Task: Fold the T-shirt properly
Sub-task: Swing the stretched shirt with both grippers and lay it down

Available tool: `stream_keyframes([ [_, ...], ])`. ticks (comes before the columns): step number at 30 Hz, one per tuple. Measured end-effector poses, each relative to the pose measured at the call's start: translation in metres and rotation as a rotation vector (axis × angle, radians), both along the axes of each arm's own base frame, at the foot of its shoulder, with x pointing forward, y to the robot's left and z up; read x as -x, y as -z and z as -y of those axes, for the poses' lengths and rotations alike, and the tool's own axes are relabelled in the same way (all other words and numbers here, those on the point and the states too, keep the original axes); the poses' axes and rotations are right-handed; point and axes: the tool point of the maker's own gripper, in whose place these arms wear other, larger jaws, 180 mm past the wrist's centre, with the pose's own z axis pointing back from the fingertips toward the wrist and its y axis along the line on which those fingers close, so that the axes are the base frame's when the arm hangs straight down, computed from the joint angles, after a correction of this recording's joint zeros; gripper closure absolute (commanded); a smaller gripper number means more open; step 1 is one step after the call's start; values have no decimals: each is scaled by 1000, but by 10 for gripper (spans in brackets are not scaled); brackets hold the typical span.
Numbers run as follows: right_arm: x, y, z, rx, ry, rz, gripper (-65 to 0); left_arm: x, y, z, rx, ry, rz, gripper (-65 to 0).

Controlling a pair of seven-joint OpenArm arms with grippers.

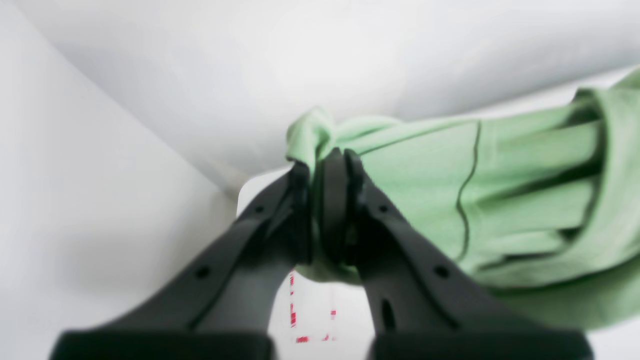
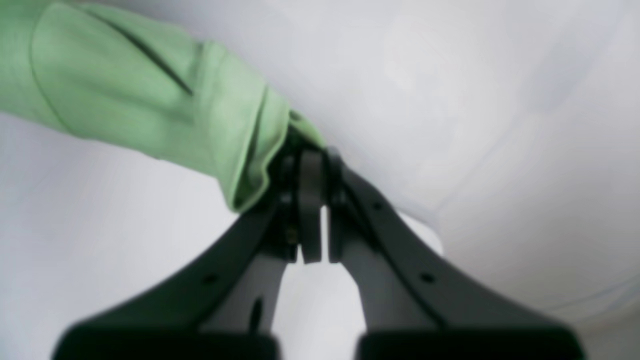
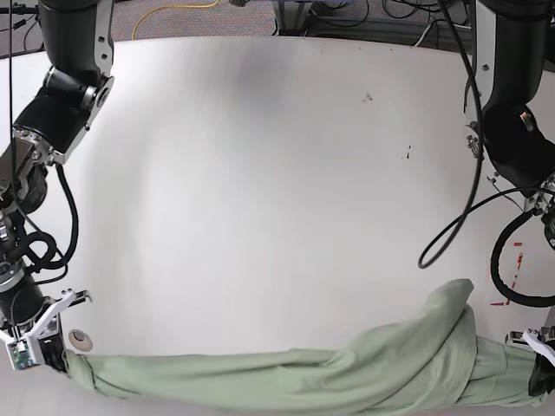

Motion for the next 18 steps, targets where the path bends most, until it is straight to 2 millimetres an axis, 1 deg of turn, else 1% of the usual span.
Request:
stream_keyframes([
  [2, -1, -2, 4, 1, 5, 0, 0, -2, 8, -1, 11, -1, -26, -6],
  [4, -1, 2, 6, 2, 11, -13, 0, -2, 17, -2, 14, -2, -53, -6],
  [9, 2, 20, 9, 8, 22, -61, 0, 0, 40, 0, 16, 3, -101, -6],
  [14, 11, 53, 17, 21, 51, -141, 0, 7, 71, -7, 6, -31, -176, -6],
  [18, 21, 84, 15, 17, 47, -212, 0, 14, 99, -7, 9, -28, -238, -6],
])
